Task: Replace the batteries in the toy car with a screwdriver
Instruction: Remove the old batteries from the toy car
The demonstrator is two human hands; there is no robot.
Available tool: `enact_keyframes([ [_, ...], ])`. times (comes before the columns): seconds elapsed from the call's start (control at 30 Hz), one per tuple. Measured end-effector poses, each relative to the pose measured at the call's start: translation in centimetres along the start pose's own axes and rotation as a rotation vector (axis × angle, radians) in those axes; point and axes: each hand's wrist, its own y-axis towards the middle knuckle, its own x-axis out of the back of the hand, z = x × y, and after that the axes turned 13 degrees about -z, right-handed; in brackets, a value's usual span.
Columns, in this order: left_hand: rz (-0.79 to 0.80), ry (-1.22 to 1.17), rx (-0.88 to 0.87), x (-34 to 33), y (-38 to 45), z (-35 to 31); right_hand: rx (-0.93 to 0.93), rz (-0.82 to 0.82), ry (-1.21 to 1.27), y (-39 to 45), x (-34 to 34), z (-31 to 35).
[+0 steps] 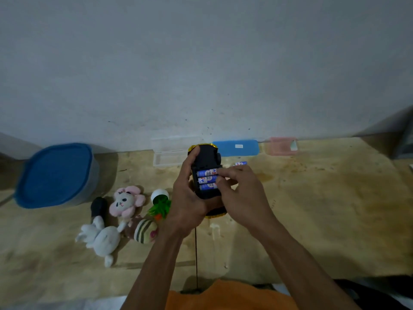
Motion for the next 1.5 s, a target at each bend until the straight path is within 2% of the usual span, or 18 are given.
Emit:
enact_keyframes([
  [0.17,0.009,0.032,-0.008,1.1,0.1,0.1,-0.197,0.005,0.172,-0.4,-1.1,0.5],
  [0.27,0.002,0.044,-0.031,1.5,0.1,-0.4,-0.244,-0.009,0.249,-0.7,-1.6,0.6],
  [0.4,0.006,0.032,-0.026,1.8,0.2,-0.7,-0.171,-0.073,0.213,-1.0,-2.0,0.7],
  [0.57,0.007,0.022,0.020,1.9,0.5,0.0,0.022,-0.182,0.119,-0.9,-2.2,1.2],
  [0.67,0.016,0.047,0.004,1.7,0.7,0.2,0.064,-0.245,0.152,-0.4,-2.4,1.6],
  [0.87,0.030,0.034,-0.003,0.9,0.9,0.3,0.080,-0.225,0.203,0.8,-3.0,2.3],
  [1.07,0.055,-0.027,0.025,1.0,1.3,-0.1,-0.017,-0.281,0.325,2.0,-1.4,1.3],
  [1.37,0.032,0.027,0.048,0.1,1.5,0.6,0.119,-0.183,0.238,1.8,-2.2,0.7],
  [1.5,0.039,-0.015,0.066,0.2,1.6,0.4,0.007,-0.246,0.427,2.3,-0.8,1.3],
])
